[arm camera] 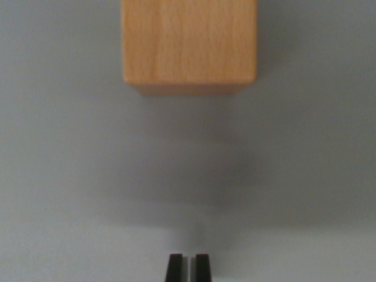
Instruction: Push wooden cube
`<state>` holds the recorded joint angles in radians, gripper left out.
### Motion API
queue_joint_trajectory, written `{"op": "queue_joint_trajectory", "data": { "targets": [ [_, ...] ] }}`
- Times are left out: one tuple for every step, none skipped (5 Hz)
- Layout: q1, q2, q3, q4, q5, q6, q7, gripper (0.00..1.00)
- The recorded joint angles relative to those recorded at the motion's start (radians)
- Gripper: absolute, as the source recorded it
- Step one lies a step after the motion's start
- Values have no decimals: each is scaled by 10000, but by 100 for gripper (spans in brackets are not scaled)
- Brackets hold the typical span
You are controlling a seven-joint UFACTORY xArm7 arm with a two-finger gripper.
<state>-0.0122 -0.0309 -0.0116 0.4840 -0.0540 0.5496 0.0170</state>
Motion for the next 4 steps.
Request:
{"op": "queue_joint_trajectory", "data": {
  "targets": [
    [1, 99, 1, 137, 4, 39, -2, 100],
    [1, 99, 1, 137, 4, 39, -2, 100],
    [4, 257, 2, 358, 10, 101, -4, 100],
    [4, 257, 2, 358, 10, 101, -4, 100]
  ]
}}
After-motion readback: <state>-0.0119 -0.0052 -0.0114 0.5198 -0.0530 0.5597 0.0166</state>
